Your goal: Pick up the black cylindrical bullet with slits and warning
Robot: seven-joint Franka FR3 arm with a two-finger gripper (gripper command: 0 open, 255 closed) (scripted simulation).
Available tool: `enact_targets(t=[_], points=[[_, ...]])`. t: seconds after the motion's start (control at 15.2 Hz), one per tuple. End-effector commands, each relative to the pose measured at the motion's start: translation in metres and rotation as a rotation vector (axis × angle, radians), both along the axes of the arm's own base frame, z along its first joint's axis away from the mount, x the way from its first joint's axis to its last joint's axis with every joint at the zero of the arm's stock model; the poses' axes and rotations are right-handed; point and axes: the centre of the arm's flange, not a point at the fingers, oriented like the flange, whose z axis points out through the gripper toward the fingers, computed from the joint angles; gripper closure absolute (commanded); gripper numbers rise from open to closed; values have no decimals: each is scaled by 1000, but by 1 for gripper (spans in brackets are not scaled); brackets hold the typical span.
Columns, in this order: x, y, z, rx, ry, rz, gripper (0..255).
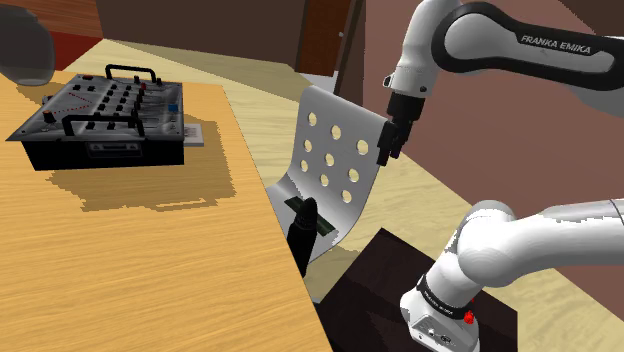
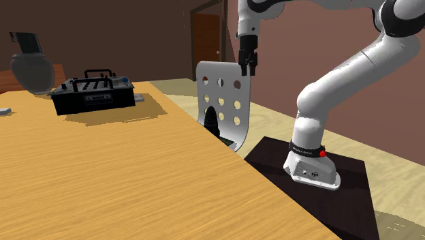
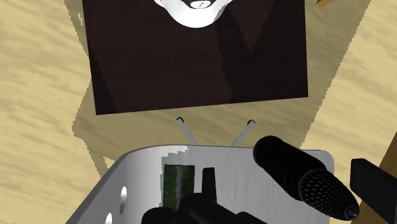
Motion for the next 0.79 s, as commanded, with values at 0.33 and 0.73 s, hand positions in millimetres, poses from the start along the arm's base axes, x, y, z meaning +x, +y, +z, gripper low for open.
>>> enact_targets(t=[0.33, 0.73], points=[[30, 38, -36, 49, 156, -401, 0], [75, 68, -85, 108, 344, -883, 0]])
